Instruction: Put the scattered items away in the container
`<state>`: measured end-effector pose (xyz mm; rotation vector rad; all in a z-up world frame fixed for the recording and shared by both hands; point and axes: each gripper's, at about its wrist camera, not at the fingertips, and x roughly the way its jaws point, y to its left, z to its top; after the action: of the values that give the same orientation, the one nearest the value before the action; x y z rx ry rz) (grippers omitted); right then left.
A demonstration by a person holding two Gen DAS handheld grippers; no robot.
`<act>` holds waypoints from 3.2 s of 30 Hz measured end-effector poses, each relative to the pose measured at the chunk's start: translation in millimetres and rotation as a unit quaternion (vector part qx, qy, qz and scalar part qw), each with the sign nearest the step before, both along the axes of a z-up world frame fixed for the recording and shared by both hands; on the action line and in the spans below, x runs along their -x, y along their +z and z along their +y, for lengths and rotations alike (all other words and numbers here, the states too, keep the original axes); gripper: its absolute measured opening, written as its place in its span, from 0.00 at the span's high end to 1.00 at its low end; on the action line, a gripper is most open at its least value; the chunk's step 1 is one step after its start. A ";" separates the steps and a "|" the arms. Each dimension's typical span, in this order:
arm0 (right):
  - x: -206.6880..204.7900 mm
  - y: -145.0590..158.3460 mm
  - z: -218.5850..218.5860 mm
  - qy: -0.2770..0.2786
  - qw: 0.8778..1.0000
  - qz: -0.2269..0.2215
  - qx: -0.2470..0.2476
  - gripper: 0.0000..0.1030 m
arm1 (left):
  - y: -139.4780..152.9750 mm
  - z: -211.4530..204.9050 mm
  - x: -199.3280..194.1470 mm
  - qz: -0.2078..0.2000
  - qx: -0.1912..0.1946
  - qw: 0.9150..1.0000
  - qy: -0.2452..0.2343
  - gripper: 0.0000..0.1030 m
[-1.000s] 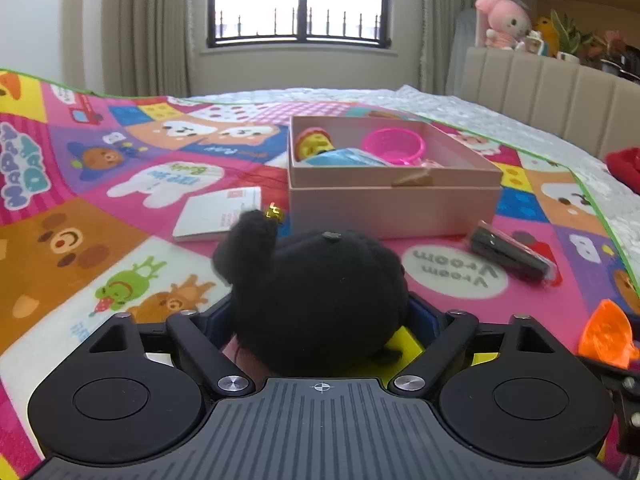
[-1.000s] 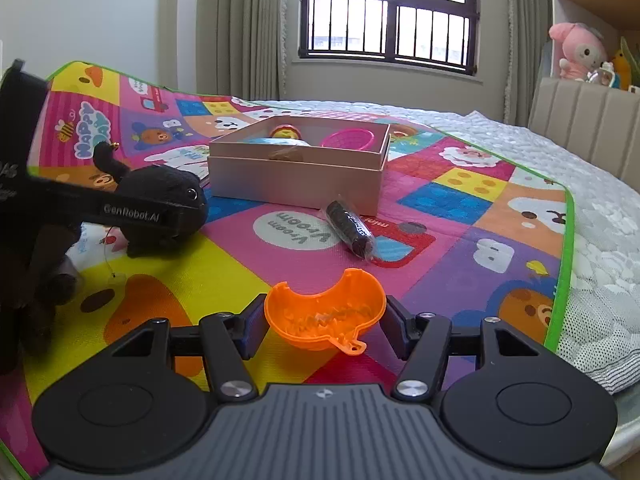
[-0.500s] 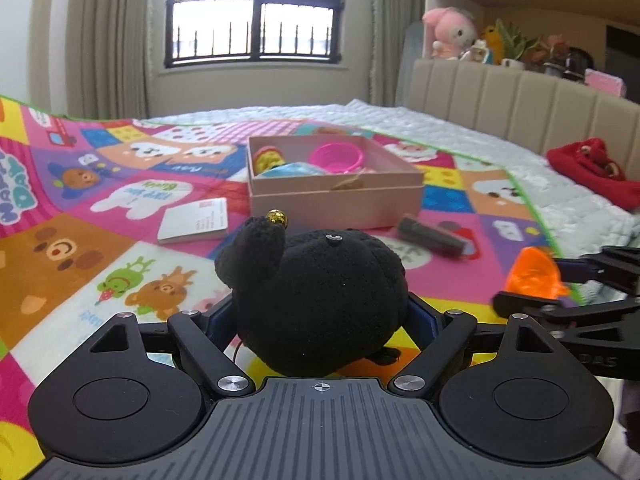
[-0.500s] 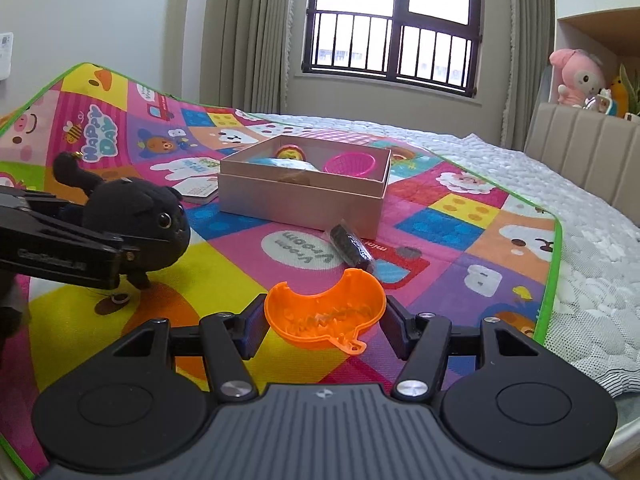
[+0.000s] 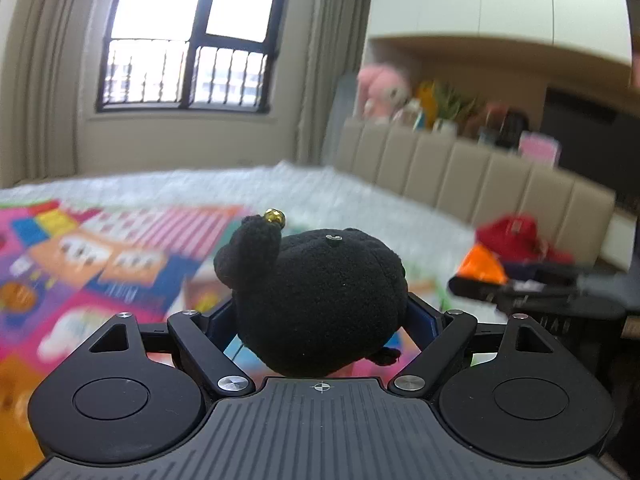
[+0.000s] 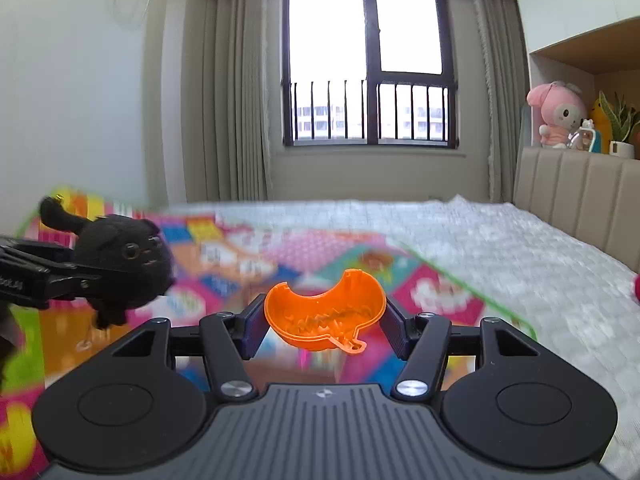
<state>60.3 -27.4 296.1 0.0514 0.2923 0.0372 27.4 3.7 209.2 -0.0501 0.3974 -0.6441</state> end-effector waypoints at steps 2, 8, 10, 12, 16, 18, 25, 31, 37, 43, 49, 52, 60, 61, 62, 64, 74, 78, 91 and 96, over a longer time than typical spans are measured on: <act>-23.0 9.2 -4.2 -0.004 1.000 -0.014 -0.007 0.42 | 7.1 -5.7 -35.6 0.021 0.030 0.999 -0.019 0.14; -85.0 -13.8 -8.8 -0.009 1.000 0.015 -0.018 0.42 | -21.0 -20.0 -125.0 0.096 0.046 0.994 -0.031 0.15; -102.6 -31.6 -5.4 -0.005 0.999 0.034 -0.010 0.42 | -37.2 -20.6 -150.6 0.123 0.050 0.991 -0.029 0.15; -118.1 -47.9 -2.6 0.000 0.999 0.053 -0.007 0.42 | -53.1 -19.6 -172.5 0.157 0.066 0.985 -0.031 0.15; -149.6 -78.1 2.7 0.009 0.996 0.091 -0.020 0.42 | -93.2 -18.0 -204.7 0.213 0.070 0.974 -0.030 0.11; -162.4 -91.8 5.6 0.015 0.993 0.111 -0.024 0.42 | -112.2 -20.4 -215.4 0.232 0.051 0.971 -0.028 0.07; -177.1 -111.4 14.7 0.018 0.990 0.136 -0.018 0.24 | -117.8 22.8 -187.2 0.178 0.060 0.982 0.001 0.03; -180.4 -106.2 29.6 0.017 0.991 0.130 0.004 0.24 | -125.2 58.7 -122.9 0.128 0.033 0.989 0.065 0.01; -216.1 -94.1 57.3 0.016 0.989 0.113 0.091 0.24 | -147.3 86.3 -74.9 0.150 0.049 0.983 0.093 0.01; -288.6 -117.0 79.8 0.000 0.965 0.176 0.193 0.29 | -150.4 103.9 -52.4 0.151 0.065 0.980 0.111 0.00; -283.3 -76.6 62.7 0.034 0.976 0.207 0.063 0.40 | -153.6 123.3 -47.0 0.160 0.102 0.973 0.132 0.00; -275.3 -44.5 43.8 0.041 0.972 0.221 -0.065 0.39 | -156.7 127.3 -48.6 0.169 0.116 0.970 0.131 0.00; -306.4 -93.1 16.4 -0.006 0.896 0.342 -0.282 0.38 | -166.0 130.5 -45.7 0.188 0.107 0.966 0.141 0.00; -310.8 -106.1 14.3 -0.024 0.893 0.347 -0.285 0.35 | -166.4 131.5 -45.0 0.189 0.103 0.966 0.144 0.00; -313.5 -115.0 12.3 -0.030 0.892 0.349 -0.286 0.33 | -166.4 132.8 -44.0 0.188 0.099 0.966 0.148 0.00; -309.8 -119.4 5.7 -0.013 0.892 0.340 -0.298 0.32 | -166.9 135.7 -42.1 0.184 0.091 0.967 0.152 0.00; -162.1 -62.7 -2.7 -0.028 0.987 0.146 -0.056 0.14 | -174.5 113.4 -48.1 0.166 0.030 0.971 0.167 0.00; -109.3 -84.1 10.1 -0.039 0.991 0.122 0.034 0.10 | -174.4 95.4 -46.2 0.145 -0.008 0.975 0.170 0.00; -37.5 -149.5 46.0 0.003 0.991 0.125 0.050 0.10 | -166.8 103.7 -103.5 0.141 -0.080 0.953 0.257 0.00; -50.3 -128.2 55.2 0.059 0.989 0.133 0.016 0.29 | -155.1 122.1 -83.5 0.159 -0.048 0.938 0.306 0.00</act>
<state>110.6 27.8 167.9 0.0074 0.5636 0.1434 110.8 125.8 54.1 -0.1782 0.6886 0.0048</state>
